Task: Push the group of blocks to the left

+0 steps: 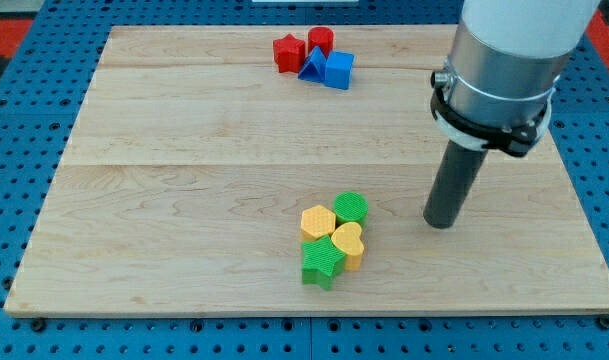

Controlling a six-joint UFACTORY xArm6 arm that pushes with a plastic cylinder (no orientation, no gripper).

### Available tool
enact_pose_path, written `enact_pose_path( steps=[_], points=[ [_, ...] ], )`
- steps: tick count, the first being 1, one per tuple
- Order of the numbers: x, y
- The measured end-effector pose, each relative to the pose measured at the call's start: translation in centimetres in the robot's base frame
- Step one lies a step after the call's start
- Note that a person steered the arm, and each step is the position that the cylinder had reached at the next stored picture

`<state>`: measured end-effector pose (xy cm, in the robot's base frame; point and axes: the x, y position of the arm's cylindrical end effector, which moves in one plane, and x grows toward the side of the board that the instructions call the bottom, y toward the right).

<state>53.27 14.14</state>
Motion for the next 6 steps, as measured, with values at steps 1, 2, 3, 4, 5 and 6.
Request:
enact_pose_path(
  steps=[1, 2, 3, 4, 5, 6],
  points=[
    [5.4, 0.2],
    [6.5, -6.6],
    [3.4, -10.6],
    [0.5, -13.3],
    [-0.7, -13.6],
    [-1.1, -10.8]
  ],
)
